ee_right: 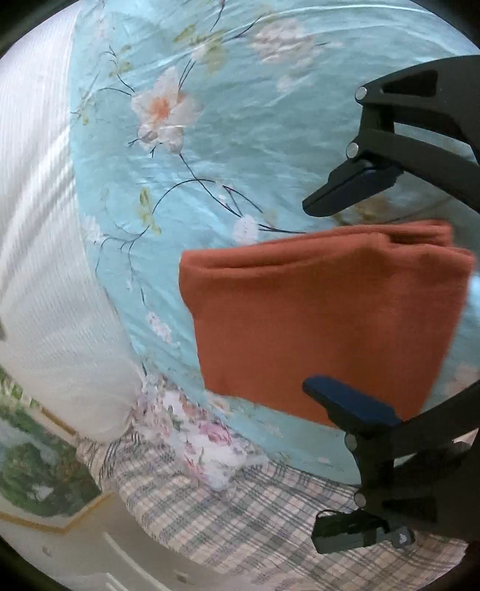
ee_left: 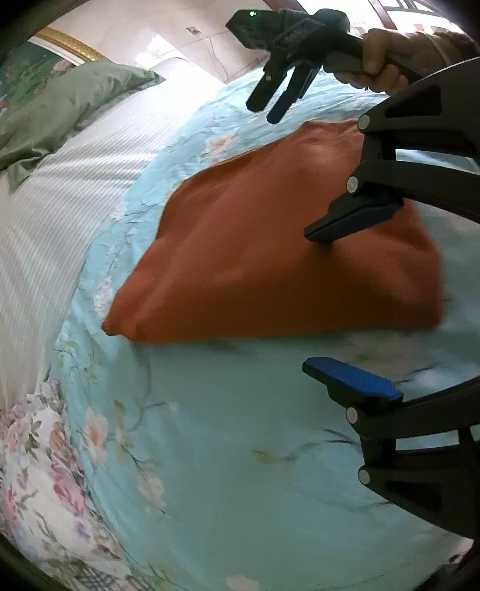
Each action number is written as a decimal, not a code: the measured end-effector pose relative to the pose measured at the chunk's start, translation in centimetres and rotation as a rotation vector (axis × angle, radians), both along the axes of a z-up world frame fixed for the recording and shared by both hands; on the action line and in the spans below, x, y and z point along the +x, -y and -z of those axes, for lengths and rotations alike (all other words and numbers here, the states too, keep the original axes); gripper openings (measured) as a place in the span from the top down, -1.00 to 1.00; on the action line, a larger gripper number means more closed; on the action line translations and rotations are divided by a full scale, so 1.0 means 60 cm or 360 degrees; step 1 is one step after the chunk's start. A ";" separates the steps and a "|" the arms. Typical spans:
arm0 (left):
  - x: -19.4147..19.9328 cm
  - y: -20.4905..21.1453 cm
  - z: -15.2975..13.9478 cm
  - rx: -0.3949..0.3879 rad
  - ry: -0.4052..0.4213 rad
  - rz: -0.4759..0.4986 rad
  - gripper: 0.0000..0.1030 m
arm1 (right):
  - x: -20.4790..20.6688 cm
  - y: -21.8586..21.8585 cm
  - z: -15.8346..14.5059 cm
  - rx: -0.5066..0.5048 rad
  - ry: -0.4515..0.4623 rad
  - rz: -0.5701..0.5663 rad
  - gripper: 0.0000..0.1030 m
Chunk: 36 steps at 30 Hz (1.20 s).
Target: Fold small clothes
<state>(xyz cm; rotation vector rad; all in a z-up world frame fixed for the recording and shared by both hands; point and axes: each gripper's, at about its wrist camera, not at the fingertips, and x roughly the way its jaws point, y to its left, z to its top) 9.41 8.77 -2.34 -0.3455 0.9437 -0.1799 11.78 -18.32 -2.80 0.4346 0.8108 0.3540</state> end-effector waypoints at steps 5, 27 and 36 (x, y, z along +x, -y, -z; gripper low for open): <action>0.125 -0.033 0.001 -0.0103 -0.0022 -0.0040 -0.26 | 0.044 -0.013 0.002 0.0026 -0.0055 -0.0016 -0.60; 0.403 -0.076 -0.031 -0.0041 0.0076 -0.0164 0.81 | 0.063 -0.016 -0.004 0.0059 -0.0024 -0.0057 -0.49; 0.239 -0.086 -0.036 -0.0096 0.0065 -0.0138 0.42 | 0.038 -0.035 -0.010 0.0031 -0.0002 -0.0088 -0.49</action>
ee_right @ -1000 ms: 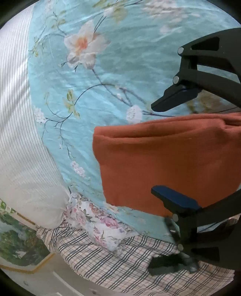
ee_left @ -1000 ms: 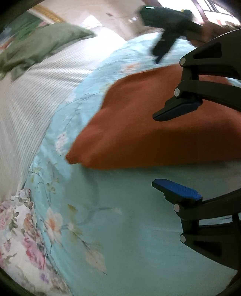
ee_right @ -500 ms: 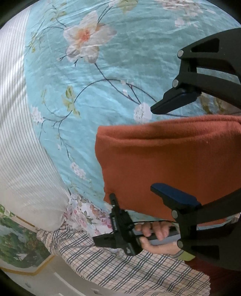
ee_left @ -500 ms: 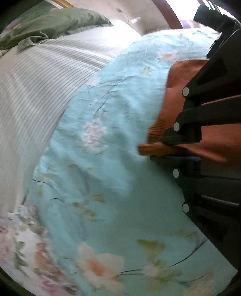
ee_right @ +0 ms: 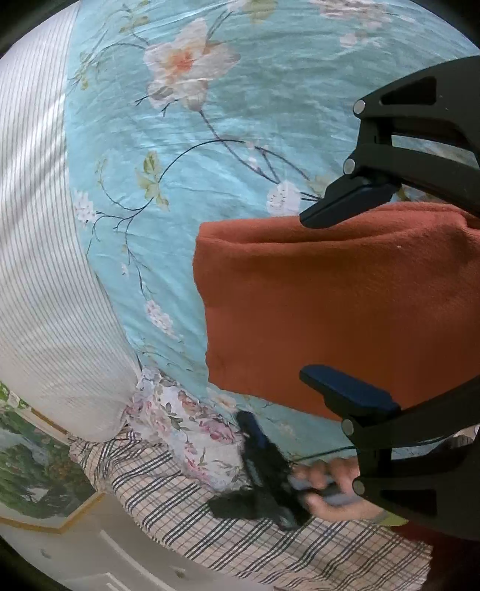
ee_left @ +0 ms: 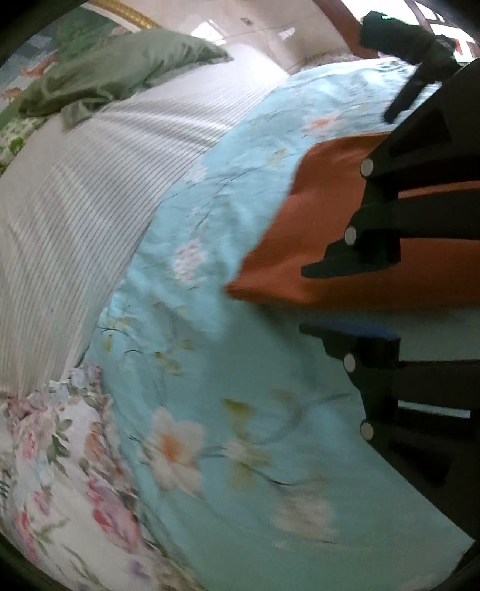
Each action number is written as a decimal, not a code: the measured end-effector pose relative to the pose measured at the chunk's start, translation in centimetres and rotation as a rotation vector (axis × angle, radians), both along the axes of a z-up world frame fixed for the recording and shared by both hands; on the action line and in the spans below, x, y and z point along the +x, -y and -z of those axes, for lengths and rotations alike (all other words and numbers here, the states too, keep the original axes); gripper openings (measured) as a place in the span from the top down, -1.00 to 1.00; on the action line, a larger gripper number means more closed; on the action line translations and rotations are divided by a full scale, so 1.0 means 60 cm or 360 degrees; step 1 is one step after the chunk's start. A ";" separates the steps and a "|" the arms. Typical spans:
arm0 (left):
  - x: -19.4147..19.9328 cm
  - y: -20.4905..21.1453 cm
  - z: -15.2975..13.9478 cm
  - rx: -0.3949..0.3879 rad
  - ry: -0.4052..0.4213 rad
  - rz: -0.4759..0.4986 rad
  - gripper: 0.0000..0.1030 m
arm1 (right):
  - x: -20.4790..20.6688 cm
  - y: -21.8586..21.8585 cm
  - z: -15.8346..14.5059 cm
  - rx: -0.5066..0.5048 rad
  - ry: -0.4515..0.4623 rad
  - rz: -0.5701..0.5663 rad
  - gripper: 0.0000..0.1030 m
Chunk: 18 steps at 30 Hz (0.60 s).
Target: Fold small clothes
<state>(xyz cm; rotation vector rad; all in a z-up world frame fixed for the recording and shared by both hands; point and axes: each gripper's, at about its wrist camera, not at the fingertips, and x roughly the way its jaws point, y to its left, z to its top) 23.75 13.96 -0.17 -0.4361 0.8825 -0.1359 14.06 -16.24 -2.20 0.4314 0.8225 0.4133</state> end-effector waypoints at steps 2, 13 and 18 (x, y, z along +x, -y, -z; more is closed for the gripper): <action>-0.041 0.011 0.000 0.0012 -0.0010 0.0034 0.18 | -0.012 0.001 -0.001 -0.0015 -0.0001 -0.0007 -0.50; -0.246 0.083 0.000 0.0141 -0.0033 0.0186 -0.51 | -0.103 -0.002 0.015 -0.0209 -0.0013 -0.0050 -0.50; -0.314 0.107 0.008 0.0324 -0.0028 0.0170 -0.56 | -0.155 -0.003 0.034 -0.0342 -0.0045 -0.0050 -0.50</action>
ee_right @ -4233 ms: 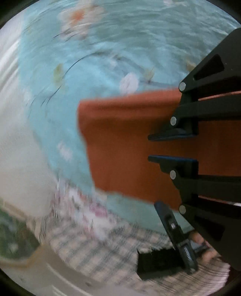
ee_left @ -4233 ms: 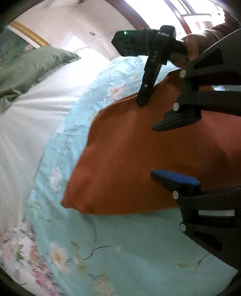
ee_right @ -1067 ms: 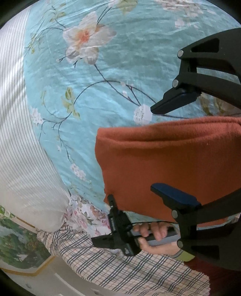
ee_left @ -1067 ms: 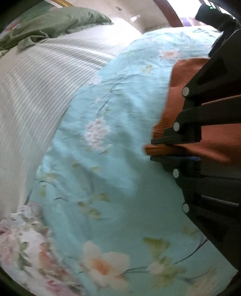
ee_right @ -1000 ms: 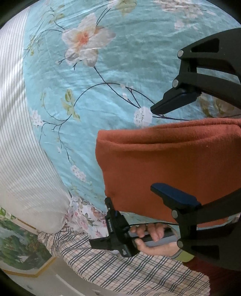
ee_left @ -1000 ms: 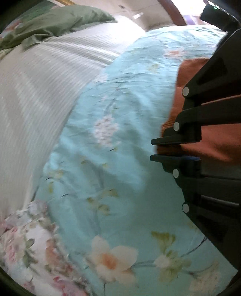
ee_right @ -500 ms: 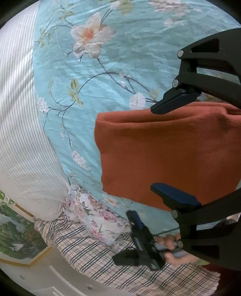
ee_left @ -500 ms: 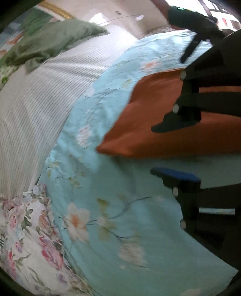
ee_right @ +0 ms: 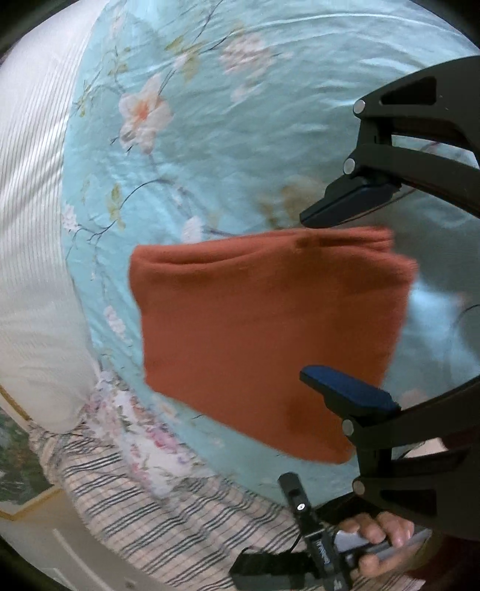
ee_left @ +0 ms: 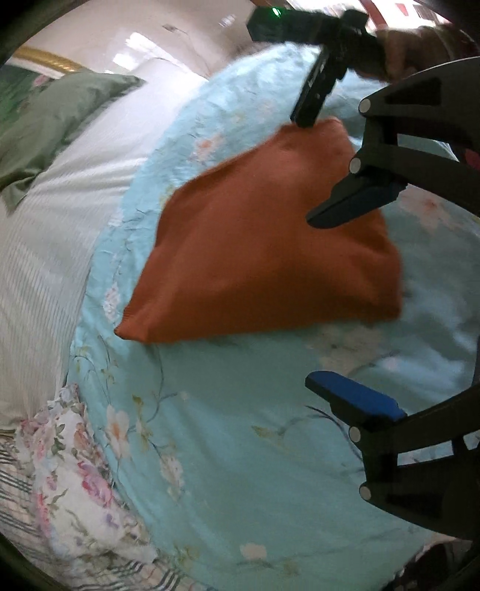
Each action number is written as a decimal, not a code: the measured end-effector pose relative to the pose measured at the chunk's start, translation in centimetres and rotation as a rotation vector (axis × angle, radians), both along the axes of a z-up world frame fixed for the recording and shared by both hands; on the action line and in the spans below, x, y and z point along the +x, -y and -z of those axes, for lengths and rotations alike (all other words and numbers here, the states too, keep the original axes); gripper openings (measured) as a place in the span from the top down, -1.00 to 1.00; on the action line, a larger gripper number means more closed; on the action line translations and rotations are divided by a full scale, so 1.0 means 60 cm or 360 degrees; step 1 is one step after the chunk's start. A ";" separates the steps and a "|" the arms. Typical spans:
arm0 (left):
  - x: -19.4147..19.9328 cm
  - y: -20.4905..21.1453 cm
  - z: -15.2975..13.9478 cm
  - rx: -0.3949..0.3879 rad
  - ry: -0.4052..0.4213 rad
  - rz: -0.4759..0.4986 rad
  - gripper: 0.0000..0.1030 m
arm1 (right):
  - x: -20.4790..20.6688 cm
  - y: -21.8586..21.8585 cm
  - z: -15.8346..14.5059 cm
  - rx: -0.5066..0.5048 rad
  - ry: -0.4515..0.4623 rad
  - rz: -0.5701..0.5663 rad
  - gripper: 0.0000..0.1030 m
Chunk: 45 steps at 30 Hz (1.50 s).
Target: Fold small clothes
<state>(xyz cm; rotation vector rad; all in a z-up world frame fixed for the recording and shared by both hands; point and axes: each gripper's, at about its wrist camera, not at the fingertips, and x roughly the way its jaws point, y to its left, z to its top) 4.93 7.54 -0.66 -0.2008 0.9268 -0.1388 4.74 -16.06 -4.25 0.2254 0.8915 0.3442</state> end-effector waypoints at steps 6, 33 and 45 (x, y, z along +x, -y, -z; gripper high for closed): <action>-0.065 0.028 0.012 0.0242 0.0025 0.0005 -0.59 | -0.057 0.003 0.003 -0.0082 0.0004 -0.0031 -0.56; -0.106 0.032 -0.029 0.0495 -0.0062 -0.0008 -0.68 | -0.127 -0.004 -0.063 -0.0134 0.0122 -0.0152 -0.99; -0.092 0.065 -0.023 0.0530 0.0003 0.0007 -0.68 | -0.100 -0.032 -0.013 -0.0110 0.0014 -0.0189 -0.99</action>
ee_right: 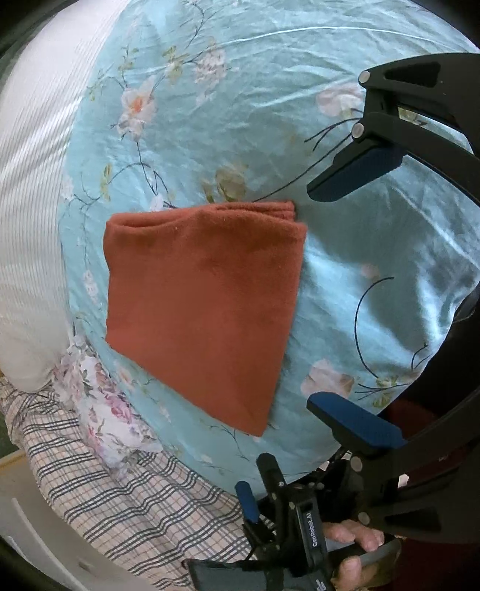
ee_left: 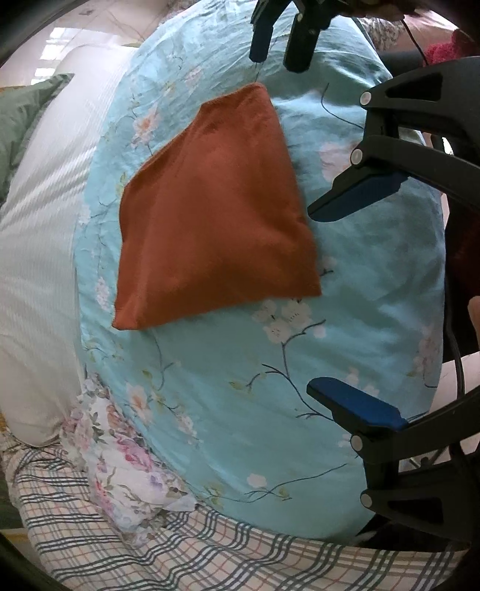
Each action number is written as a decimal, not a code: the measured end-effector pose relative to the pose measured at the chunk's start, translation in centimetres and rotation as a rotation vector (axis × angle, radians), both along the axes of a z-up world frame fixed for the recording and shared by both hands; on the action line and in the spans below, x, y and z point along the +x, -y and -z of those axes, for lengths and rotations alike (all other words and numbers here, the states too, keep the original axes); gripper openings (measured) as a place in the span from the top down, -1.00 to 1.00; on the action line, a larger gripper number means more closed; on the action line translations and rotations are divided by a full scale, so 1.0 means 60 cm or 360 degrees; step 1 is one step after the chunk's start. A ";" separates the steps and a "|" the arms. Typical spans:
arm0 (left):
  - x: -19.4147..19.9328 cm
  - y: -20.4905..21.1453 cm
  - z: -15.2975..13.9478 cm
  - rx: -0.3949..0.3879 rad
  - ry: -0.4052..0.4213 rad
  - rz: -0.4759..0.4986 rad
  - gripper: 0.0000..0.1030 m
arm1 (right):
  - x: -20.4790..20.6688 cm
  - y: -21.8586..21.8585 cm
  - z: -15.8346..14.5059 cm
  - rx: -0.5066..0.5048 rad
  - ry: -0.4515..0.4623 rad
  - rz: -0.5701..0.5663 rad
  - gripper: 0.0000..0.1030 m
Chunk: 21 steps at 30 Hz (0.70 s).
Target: Fold small clothes
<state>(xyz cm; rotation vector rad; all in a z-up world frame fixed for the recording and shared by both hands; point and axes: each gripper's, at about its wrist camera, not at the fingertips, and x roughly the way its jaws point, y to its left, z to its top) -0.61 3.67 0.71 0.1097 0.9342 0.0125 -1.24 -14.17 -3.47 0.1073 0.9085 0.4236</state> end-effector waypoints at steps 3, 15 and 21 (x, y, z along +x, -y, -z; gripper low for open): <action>0.002 0.011 -0.004 0.0045 0.0013 0.0017 -0.68 | 0.006 -0.004 -0.003 -0.0006 0.0008 -0.0018 -0.99; 0.013 0.016 -0.026 0.0073 0.0042 0.0006 -0.68 | 0.019 -0.025 -0.038 -0.0027 0.0090 -0.0070 -0.99; 0.010 0.019 -0.025 0.0085 0.0041 0.0002 -0.68 | 0.025 -0.033 -0.039 -0.0061 0.0092 -0.0101 -0.99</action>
